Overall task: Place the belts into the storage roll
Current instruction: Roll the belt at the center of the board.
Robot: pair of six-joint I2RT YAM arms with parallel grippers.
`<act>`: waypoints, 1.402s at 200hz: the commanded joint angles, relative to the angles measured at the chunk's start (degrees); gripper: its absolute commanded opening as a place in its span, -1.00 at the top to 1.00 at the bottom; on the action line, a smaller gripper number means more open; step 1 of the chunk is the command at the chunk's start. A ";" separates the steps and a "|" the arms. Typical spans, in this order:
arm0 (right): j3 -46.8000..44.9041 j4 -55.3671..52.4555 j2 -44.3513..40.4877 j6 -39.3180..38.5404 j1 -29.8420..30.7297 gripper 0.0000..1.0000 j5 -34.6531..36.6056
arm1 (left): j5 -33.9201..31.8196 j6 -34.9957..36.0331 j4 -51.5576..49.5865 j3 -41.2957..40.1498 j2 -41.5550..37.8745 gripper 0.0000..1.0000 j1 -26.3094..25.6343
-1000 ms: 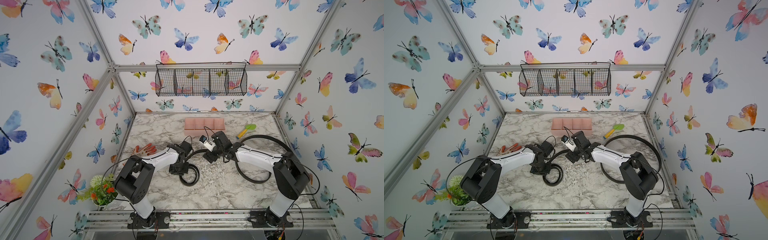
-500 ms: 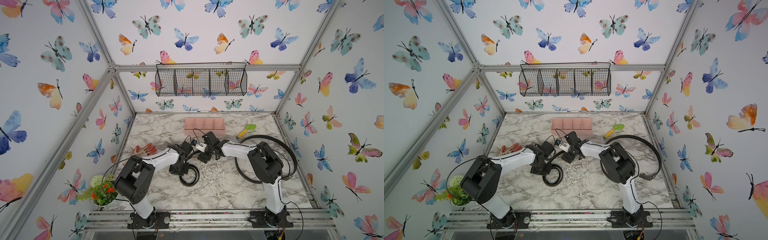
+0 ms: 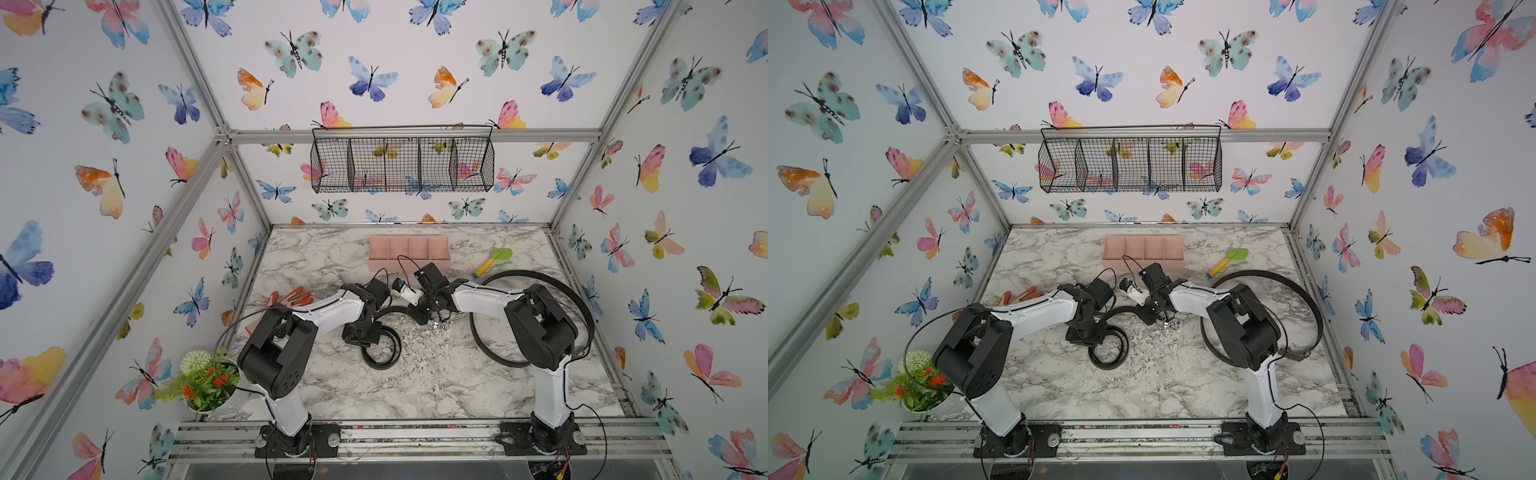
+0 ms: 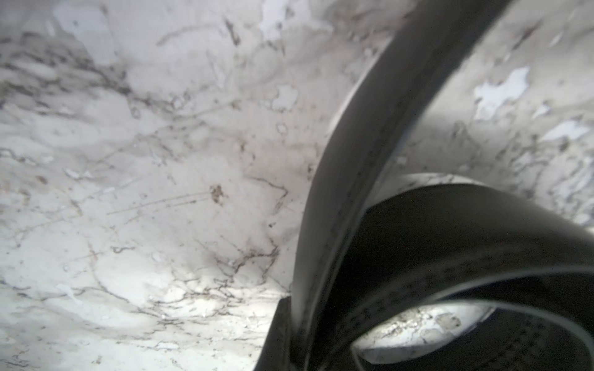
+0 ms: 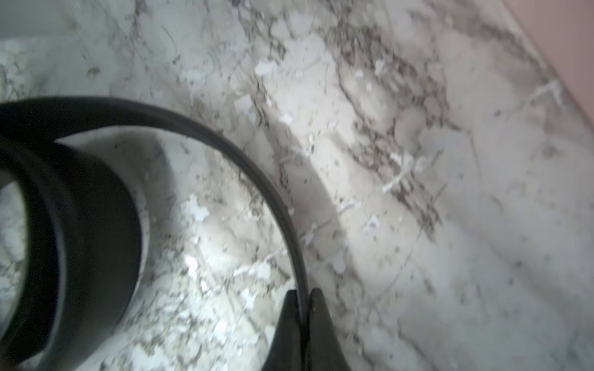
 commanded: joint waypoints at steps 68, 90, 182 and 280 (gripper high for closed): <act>-16.09 4.68 -12.41 24.64 0.19 0.94 2.48 | -0.12 2.78 0.27 10.32 12.07 0.71 -0.44; -17.97 6.34 -13.66 29.57 0.18 0.94 7.00 | -0.29 2.94 0.02 11.25 12.42 0.70 -0.44; -17.07 6.21 -13.34 37.94 -1.27 0.94 11.73 | -0.85 2.68 0.85 7.67 10.72 0.64 -0.44; -18.16 5.81 -14.31 39.49 -7.23 0.94 10.99 | -0.80 2.54 1.21 6.62 10.10 0.62 -0.39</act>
